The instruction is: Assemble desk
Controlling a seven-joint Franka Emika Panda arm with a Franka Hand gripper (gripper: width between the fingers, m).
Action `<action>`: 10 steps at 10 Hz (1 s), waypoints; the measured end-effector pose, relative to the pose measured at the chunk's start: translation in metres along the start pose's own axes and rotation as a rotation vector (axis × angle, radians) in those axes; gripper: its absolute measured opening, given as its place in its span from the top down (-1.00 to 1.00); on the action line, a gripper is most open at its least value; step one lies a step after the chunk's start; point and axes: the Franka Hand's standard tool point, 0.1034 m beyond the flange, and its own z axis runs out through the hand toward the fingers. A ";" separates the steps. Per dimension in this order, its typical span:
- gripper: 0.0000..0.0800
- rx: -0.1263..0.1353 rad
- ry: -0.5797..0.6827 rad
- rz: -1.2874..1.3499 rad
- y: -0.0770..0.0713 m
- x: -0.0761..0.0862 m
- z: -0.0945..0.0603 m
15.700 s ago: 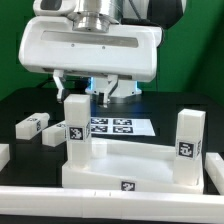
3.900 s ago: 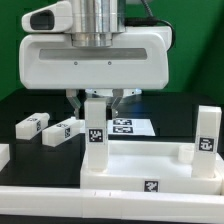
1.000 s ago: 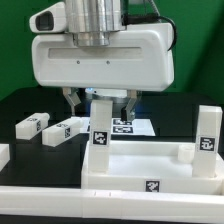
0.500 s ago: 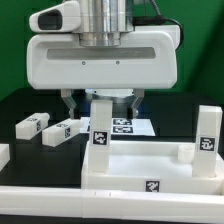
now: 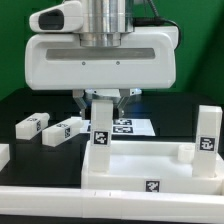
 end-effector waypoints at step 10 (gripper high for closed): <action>0.27 0.014 -0.002 0.586 0.002 -0.002 0.001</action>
Offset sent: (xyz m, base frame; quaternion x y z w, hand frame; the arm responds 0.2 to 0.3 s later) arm 0.0000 0.0000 0.0000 0.0000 0.0000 0.0650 0.9979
